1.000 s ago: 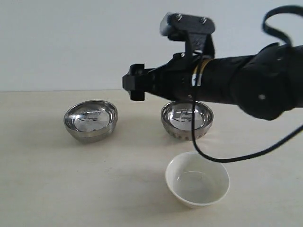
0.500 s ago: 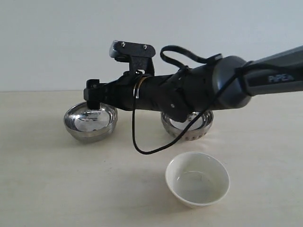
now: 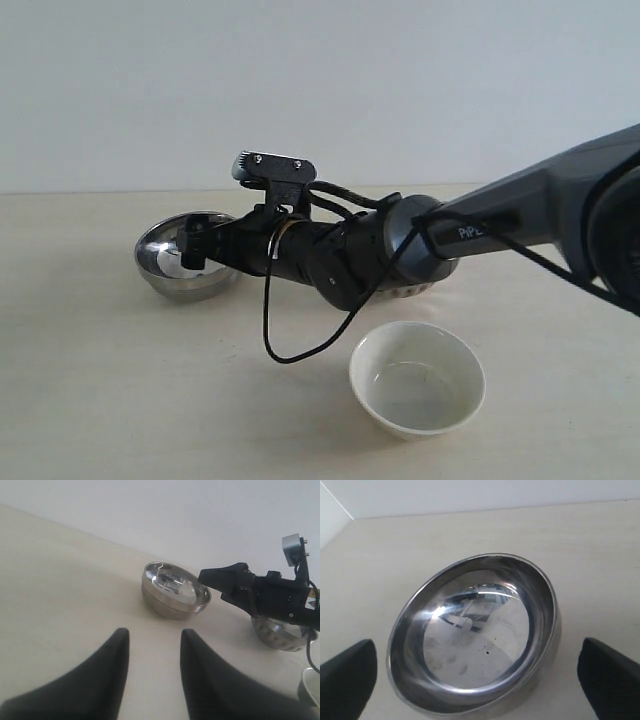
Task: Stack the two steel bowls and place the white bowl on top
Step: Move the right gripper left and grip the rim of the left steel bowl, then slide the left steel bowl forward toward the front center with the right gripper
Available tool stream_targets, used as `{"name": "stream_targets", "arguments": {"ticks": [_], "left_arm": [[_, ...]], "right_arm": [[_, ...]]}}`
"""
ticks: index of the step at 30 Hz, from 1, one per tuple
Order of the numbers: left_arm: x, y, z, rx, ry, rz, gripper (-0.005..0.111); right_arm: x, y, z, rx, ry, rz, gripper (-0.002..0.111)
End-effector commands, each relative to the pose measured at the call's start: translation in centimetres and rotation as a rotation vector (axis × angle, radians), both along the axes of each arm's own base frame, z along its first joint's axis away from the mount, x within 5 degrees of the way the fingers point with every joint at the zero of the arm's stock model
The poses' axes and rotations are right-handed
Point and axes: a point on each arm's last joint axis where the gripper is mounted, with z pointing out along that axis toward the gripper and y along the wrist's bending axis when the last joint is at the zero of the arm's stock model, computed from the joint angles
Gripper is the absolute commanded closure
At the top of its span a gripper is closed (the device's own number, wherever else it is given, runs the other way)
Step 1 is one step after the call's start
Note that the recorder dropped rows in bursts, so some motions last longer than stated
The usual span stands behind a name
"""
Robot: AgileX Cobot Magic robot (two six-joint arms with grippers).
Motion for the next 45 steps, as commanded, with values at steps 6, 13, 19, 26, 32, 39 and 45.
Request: {"name": "stream_targets", "arguments": {"ticks": [6,13,19,26,32,39,45], "left_arm": [[0.0,0.0,-0.1,-0.002,-0.002,0.003,0.074],[0.0,0.0,-0.1,-0.002,-0.002,0.003,0.074],[0.0,0.0,-0.1,-0.002,-0.002,0.003,0.074],[0.0,0.0,-0.1,-0.002,-0.002,0.003,0.074],[0.0,0.0,-0.1,-0.002,-0.002,0.003,0.074],[0.0,0.0,-0.1,-0.002,-0.002,0.003,0.074],[0.0,0.0,-0.1,-0.002,-0.002,0.003,0.074]], "right_arm": [[1.0,0.9,-1.9,-0.01,0.024,-0.01,0.003],[1.2,1.0,-3.0,-0.009,0.048,-0.024,0.01],[1.2,1.0,-3.1,0.001,0.064,-0.034,0.056],[1.2,1.0,-3.1,0.003,0.066,-0.035,0.108],[1.0,0.7,-1.2,-0.019,0.09,-0.042,0.108],[-1.1,-1.6,5.8,-0.26,0.181,-0.022,0.108],[-3.3,-3.9,7.5,-0.453,0.299,0.002,0.108]]}}
